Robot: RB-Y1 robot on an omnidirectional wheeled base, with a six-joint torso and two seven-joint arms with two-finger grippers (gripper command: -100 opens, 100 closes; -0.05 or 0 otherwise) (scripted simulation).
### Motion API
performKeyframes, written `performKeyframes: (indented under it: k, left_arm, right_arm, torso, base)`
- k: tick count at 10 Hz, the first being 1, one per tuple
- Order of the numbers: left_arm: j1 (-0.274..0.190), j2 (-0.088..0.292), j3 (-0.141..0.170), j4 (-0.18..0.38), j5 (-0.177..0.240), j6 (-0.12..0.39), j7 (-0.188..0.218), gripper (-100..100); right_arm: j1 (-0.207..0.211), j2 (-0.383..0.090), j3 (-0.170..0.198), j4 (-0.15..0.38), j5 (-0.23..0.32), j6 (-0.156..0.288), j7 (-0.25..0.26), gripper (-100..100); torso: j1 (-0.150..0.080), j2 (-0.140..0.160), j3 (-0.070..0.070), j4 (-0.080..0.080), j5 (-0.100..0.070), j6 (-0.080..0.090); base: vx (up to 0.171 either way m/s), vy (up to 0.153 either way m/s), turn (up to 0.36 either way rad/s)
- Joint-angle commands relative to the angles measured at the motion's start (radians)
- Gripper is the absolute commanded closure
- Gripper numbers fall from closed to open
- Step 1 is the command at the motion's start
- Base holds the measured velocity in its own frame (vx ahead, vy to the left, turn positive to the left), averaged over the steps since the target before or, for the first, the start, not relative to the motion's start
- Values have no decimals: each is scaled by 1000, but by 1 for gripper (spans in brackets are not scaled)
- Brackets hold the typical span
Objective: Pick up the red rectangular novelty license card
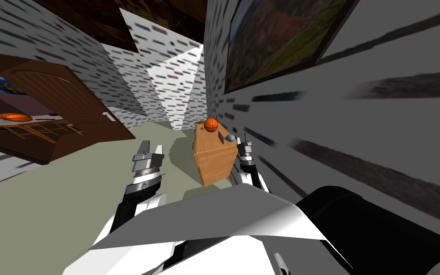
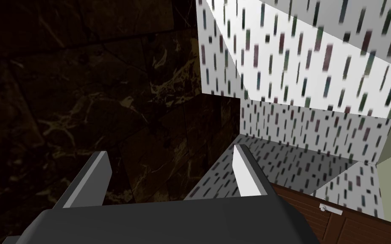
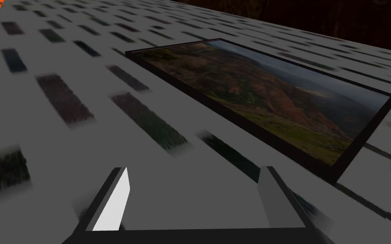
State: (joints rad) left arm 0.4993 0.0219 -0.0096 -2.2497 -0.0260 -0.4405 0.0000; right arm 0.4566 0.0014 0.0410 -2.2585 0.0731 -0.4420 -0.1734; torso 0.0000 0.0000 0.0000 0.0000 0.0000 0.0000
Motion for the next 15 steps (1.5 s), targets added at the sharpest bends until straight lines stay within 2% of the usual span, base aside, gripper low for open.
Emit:
performKeyframes:
  k: [1,2,3,5,6,7,8,9,10,11,12,13,14,15]
  left_arm:
    - [0,0,0,0,0,0,0,0]
    - [0,0,0,0,0,0,0,0]
    - [0,0,0,0,0,0,0,0]
    - [0,0,0,0,0,0,0,0]
    - [0,0,0,0,0,0,0,0]
    - [0,0,0,0,0,0,0,0]
    - [0,0,0,0,0,0,0,0]
    - [0,0,0,0,0,0,0,0]
    - [0,0,0,0,0,0,0,0]
    - [0,0,0,0,0,0,0,0]
    - [0,0,0,0,0,0,0,0]
    - [0,0,0,0,0,0,0,0]
    - [0,0,0,0,0,0,0,0]
    - [0,0,0,0,0,0,0,0]
  right_arm:
    - [0,-46,16,10,-4,-4,-2,-100]
    - [0,-76,33,20,-9,-8,-3,-100]
    - [0,-82,33,20,-9,-8,-3,-100]
    - [-1,-149,79,48,-21,-19,-8,-100]
    - [-1,-171,79,48,-21,-19,-8,-100]
    - [-2,-204,109,66,-29,-25,-11,-100]
    - [-2,-222,109,66,-29,-25,-11,-100]
    - [-3,-256,142,85,-37,-33,-15,-100]
    - [-3,-277,142,85,-37,-33,-15,-100]
    - [-4,-313,178,106,-47,-40,-19,-100]
    - [-4,-335,178,106,-47,-40,-19,-100]
    - [-6,-369,217,129,-57,-49,-23,-100]
    - [-6,-396,217,129,-57,-49,-23,-100]
    - [-7,-428,258,152,-68,-58,-28,-100]
  torso:
    - [0,0,0,0,0,0]
    - [1,1,0,0,0,0]
    - [2,2,1,0,0,0]
    - [1,3,2,1,0,0]
    - [3,5,3,1,1,0]
    - [2,4,3,1,1,0]
    - [2,5,3,1,0,0]
    - [1,4,2,1,0,0]
    - [2,5,3,1,0,0]
    - [2,5,3,1,0,0]
    - [2,6,3,1,1,0]
    - [2,5,3,1,1,0]
    - [3,5,3,1,1,0]
    - [2,5,3,1,1,0]
  base:
    - [-19,15,44]
    - [-44,34,80]
    - [-40,27,20]
    - [-66,35,73]
    - [-65,39,38]
    - [-68,34,72]
    - [-52,25,40]
    - [-77,36,99]
    - [-69,33,42]
    - [-89,40,91]
    - [-74,42,46]
    - [-76,55,115]
    - [-65,44,48]
    - [-102,57,104]
